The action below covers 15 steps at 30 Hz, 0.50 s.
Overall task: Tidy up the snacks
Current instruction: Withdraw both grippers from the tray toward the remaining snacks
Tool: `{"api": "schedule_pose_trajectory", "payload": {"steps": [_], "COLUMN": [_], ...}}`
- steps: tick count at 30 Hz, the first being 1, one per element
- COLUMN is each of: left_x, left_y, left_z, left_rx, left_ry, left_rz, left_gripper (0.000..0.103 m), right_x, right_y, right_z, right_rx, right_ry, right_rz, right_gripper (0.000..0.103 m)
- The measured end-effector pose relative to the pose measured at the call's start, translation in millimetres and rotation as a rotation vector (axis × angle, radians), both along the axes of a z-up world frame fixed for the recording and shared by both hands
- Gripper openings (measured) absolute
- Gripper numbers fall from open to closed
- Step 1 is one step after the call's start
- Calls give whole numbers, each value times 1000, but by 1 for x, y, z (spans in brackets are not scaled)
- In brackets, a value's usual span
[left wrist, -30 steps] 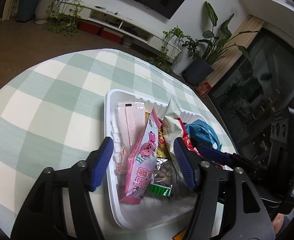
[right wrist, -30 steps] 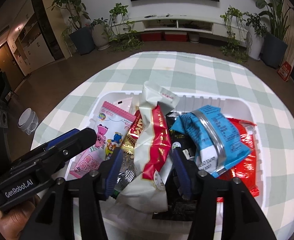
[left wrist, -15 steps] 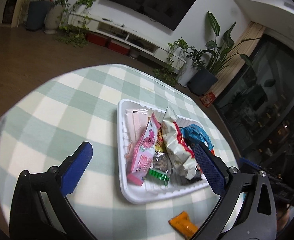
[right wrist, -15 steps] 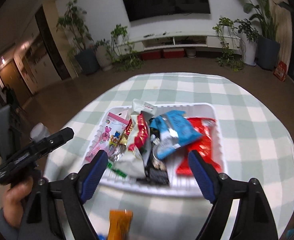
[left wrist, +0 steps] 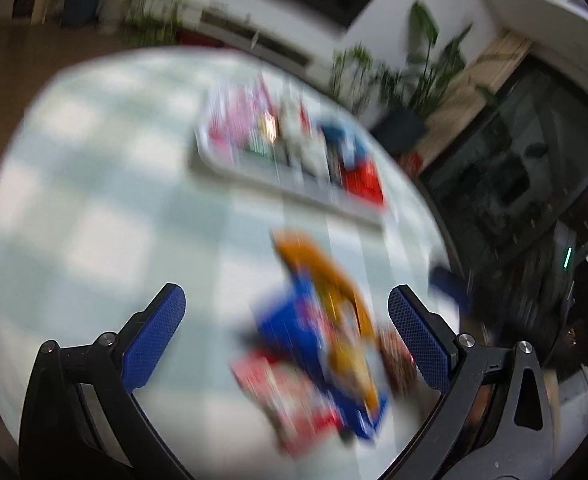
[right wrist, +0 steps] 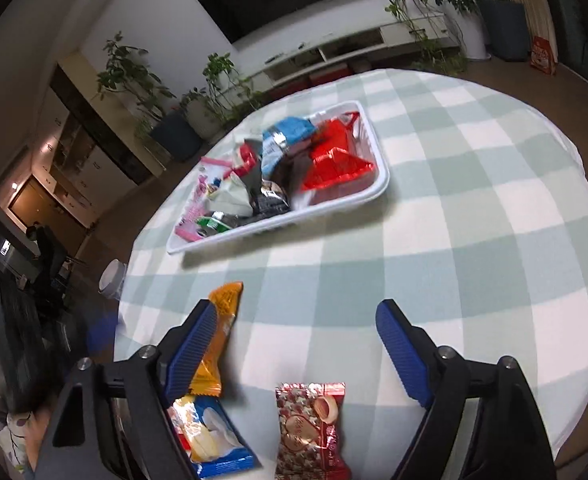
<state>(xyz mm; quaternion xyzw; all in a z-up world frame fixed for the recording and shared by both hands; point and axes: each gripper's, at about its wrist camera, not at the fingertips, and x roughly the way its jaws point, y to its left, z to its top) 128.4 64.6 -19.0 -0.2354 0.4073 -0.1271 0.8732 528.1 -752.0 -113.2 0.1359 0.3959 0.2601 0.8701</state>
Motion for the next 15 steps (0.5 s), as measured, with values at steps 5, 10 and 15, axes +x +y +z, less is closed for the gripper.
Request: {"api": "schedule_pose_trajectory", "payload": {"steps": [5, 10, 15], "left_x": [-23, -25, -16], "left_y": [-59, -83, -86], "left_z": [6, 7, -3], "left_rx": [98, 156, 186], "left_ry": [0, 14, 71], "left_rz": [-80, -100, -92], "left_gripper": [102, 86, 66], "right_x": [-14, -20, -16], "right_y": [-3, -12, -23], "right_z": [7, 15, 15], "right_rx": [10, 15, 82], "right_ry": [-62, -110, -78], "right_rz": [6, -5, -14], "right_gripper": [85, 85, 83]}}
